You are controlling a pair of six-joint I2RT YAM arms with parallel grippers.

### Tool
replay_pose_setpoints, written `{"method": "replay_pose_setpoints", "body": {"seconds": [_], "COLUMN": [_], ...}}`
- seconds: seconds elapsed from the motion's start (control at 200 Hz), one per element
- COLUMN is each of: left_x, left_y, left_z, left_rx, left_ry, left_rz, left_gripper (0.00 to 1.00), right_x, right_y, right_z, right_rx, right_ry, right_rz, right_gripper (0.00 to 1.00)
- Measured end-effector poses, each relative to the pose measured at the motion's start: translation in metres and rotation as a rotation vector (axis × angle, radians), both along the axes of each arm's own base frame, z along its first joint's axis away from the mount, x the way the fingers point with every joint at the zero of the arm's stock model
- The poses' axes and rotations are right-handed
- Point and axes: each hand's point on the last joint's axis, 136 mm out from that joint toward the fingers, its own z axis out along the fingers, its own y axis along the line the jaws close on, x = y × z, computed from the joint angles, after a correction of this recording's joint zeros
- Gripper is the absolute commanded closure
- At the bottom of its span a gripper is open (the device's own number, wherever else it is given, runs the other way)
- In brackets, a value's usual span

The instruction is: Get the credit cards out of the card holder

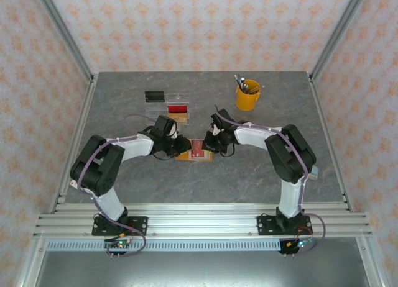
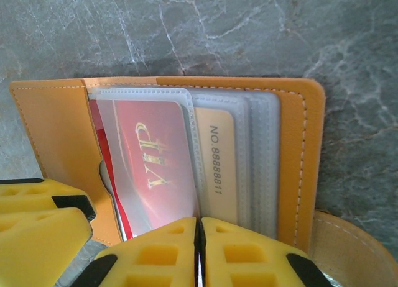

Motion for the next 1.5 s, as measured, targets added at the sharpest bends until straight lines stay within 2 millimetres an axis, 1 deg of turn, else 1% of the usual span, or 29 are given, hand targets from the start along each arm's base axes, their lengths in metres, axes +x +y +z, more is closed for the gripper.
{"method": "replay_pose_setpoints", "body": {"seconds": [0.095,0.205,0.345,0.626,0.776,0.941,1.056,1.501], "left_x": [0.001,0.0,0.004,0.008,0.015,0.018,0.019,0.019], "left_y": [-0.002,-0.004,-0.009,-0.009,-0.011,-0.011,-0.01,-0.007], "left_z": [-0.007,-0.015,-0.014,-0.014,-0.013,-0.014,-0.014,-0.015], "left_rx": [-0.006,-0.015,-0.046,-0.147,-0.185,-0.201,-0.197,-0.16], "left_ry": [0.012,0.028,0.017,0.008,-0.005,-0.011,-0.017,-0.063], "left_rz": [-0.001,-0.009,-0.011,0.011,0.019,0.025,0.025,-0.019], "left_gripper": [0.76,0.8,0.83,0.84,0.85,0.95,1.0,1.0], "right_x": [0.0,0.0,0.0,0.0,0.003,0.004,0.005,0.005], "right_y": [0.0,0.0,0.0,0.001,-0.001,-0.003,-0.003,-0.006], "right_z": [0.0,0.0,0.0,-0.001,0.0,0.0,-0.001,-0.001], "right_rx": [0.0,0.0,0.001,0.006,0.008,0.007,0.004,-0.008], "right_ry": [0.0,0.0,0.001,0.005,0.003,0.003,0.001,0.001], "right_rz": [0.0,0.0,0.001,0.001,-0.009,-0.013,-0.015,-0.021], "right_gripper": [0.89,0.89,0.89,0.89,0.89,0.89,0.89,0.89]}}
